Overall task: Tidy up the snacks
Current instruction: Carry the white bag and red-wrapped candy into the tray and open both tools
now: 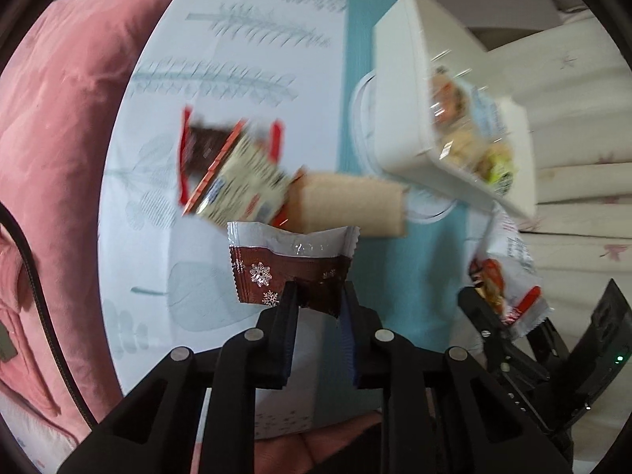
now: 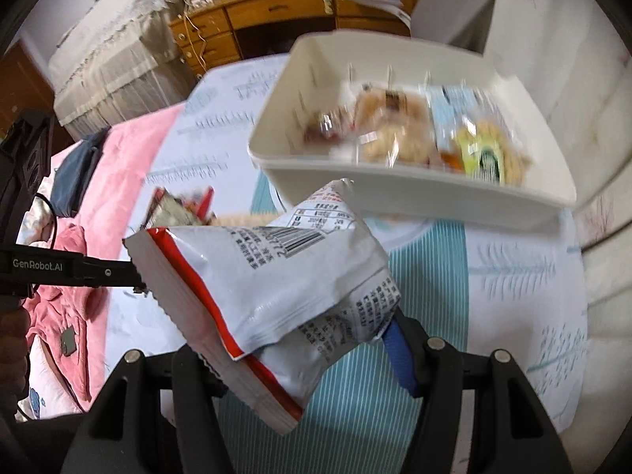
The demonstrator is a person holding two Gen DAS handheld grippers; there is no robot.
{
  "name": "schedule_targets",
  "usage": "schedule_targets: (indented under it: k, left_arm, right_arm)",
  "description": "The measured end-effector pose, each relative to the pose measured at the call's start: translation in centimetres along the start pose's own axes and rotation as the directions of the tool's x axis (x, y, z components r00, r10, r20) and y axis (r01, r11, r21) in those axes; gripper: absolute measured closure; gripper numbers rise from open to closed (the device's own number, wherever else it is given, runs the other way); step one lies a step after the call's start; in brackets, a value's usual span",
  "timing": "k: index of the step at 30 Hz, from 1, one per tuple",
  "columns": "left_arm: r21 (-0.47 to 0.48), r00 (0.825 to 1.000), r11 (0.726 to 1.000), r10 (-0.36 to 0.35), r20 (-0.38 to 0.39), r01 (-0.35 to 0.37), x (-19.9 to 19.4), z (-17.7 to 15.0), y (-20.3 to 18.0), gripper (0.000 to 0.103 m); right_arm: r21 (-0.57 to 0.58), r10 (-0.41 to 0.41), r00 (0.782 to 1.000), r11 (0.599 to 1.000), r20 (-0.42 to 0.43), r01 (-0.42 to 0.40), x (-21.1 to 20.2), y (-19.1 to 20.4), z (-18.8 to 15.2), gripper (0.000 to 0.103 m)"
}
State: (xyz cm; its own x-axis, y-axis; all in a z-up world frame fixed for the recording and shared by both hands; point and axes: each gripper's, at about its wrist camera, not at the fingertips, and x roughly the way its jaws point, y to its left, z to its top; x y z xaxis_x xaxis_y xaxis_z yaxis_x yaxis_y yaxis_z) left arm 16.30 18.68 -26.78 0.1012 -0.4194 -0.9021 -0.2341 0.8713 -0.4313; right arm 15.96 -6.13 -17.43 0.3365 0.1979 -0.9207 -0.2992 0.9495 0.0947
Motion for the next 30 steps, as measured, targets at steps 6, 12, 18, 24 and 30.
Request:
schedule_targets:
  k: [6,12,18,24,30]
  left_arm:
    - [0.040,0.998,0.999,-0.036,0.061,0.034,-2.2,1.7,-3.6,0.085]
    - [0.064,0.990,0.995,-0.084,0.114,0.077,-4.0,3.5,-8.1,0.085]
    - [0.110,0.979,0.990,-0.109,0.173,0.091,-3.9,5.6,-13.2,0.085]
    - [0.123,0.971,0.990,-0.093,0.219,0.067,-3.5,7.1,-16.8,0.085]
    - [0.090,0.970,0.995,-0.068,0.232,0.049,-1.9,7.9,-18.7,0.076]
  right_arm:
    - [-0.008,0.001,0.997,1.000,0.076,0.000,-2.3,-1.6,3.3,0.041]
    - [-0.003,-0.010,0.990,1.000,0.142,0.011,-4.1,-4.4,6.2,0.041]
    - [0.023,0.003,0.984,1.000,0.176,-0.007,-4.3,-7.8,8.7,0.041]
    - [0.054,0.030,0.982,0.998,0.188,-0.040,-4.1,-11.3,10.4,0.041]
    - [0.103,0.082,0.987,0.990,0.141,-0.097,-2.3,-14.7,11.3,0.022]
